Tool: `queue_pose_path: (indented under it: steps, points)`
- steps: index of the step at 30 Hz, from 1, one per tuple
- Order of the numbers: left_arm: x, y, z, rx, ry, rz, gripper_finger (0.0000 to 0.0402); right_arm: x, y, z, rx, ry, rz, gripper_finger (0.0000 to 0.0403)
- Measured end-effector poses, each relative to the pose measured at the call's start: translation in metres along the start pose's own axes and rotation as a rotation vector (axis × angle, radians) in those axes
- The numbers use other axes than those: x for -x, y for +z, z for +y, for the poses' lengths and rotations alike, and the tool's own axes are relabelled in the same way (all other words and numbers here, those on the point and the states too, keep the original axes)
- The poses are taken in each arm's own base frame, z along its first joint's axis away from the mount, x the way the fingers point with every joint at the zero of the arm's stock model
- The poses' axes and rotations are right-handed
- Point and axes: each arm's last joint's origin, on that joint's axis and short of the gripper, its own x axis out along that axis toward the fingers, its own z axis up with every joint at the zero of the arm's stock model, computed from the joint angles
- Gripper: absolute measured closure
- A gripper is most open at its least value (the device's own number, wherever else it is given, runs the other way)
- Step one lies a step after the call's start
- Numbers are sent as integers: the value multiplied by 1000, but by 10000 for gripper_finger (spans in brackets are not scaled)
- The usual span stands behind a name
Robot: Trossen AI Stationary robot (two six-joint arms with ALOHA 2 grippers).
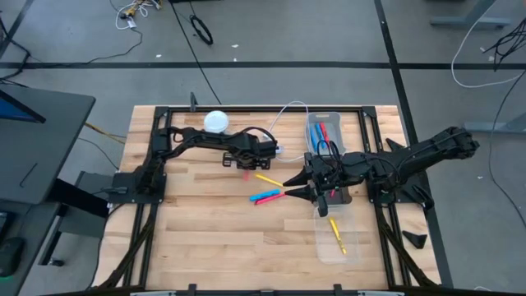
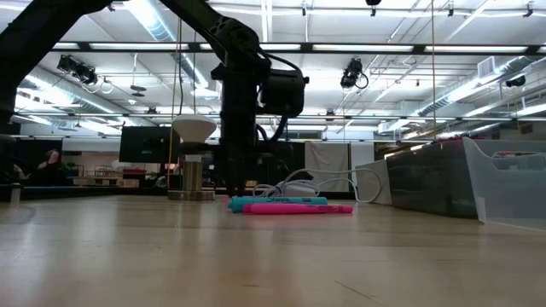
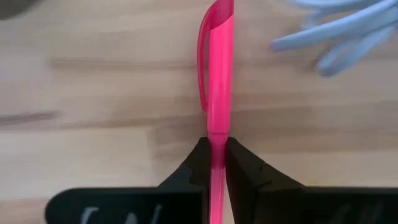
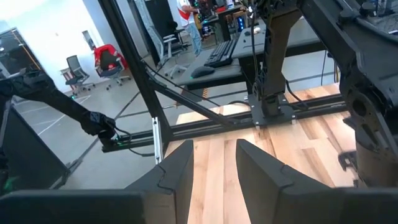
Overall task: Pick & Place Markers
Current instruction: Put the top pink pen into the transparent bin
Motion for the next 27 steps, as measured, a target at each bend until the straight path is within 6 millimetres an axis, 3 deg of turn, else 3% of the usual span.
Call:
queue_pose_path:
  steps: [7, 19, 27]
  points:
    - [37, -1, 11, -126, -12, -22, 375, 0, 1, 0, -6, 0, -8, 282]
    - [126, -12, 27, -373, -240, -219, 375, 1, 12, 4, -16, 63, -116, 282]
    - [182, -30, 37, -602, -449, -382, 375, 2, 16, 6, -19, 75, -165, 282]
